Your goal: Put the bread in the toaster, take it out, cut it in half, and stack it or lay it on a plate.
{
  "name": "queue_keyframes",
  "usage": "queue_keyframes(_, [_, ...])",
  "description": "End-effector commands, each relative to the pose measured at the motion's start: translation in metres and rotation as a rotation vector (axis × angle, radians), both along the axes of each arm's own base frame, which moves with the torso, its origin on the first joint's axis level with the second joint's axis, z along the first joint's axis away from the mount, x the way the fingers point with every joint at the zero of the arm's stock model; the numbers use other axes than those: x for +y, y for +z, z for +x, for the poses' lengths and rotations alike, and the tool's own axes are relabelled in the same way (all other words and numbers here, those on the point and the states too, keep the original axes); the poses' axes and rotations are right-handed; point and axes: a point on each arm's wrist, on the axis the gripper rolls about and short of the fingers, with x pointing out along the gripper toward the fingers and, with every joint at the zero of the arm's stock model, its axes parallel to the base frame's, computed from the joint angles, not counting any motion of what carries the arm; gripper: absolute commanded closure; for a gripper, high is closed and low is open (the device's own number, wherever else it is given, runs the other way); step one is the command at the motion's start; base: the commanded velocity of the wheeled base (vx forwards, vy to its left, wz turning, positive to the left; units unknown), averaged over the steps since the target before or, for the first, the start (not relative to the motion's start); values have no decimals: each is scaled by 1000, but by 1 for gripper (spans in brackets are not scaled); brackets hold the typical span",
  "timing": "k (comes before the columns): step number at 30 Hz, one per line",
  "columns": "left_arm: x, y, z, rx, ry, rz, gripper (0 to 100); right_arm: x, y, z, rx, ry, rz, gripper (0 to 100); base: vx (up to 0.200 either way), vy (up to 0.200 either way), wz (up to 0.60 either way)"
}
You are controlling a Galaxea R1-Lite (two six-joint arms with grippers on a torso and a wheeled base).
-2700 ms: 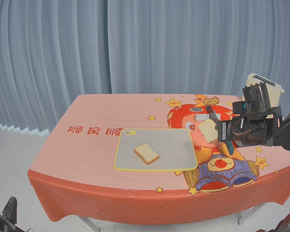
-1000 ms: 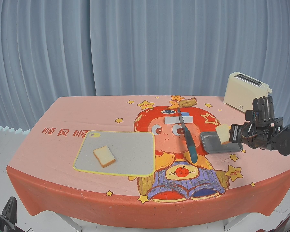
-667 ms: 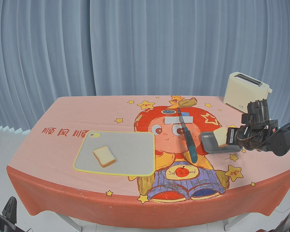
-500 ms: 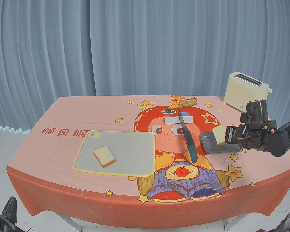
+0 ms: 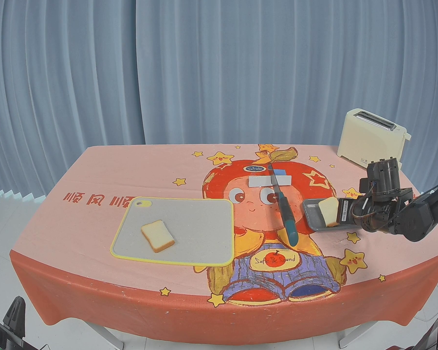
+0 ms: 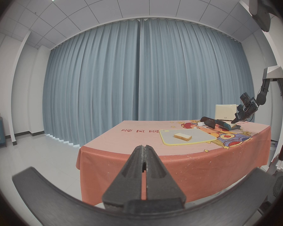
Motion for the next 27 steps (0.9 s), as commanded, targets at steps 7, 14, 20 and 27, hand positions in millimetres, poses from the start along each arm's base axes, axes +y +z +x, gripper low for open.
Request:
queue_keyframes(7, [0, -5, 1, 19, 1, 0, 100, 0, -5, 6, 10, -10, 3, 100, 0, 0, 0])
queue_keyframes(14, [0, -5, 1, 19, 1, 0, 100, 2, -4, 4, 7, -4, 4, 100, 0, 0, 0])
queue_keyframes(20, [0, -5, 1, 19, 1, 0, 100, 2, -2, 5, 1, -6, 8, 0, 0, 0, 0])
queue_keyframes(27, [0, -5, 1, 19, 1, 0, 100, 2, 0, 3, -6, -3, 9, 0, 0, 0, 0])
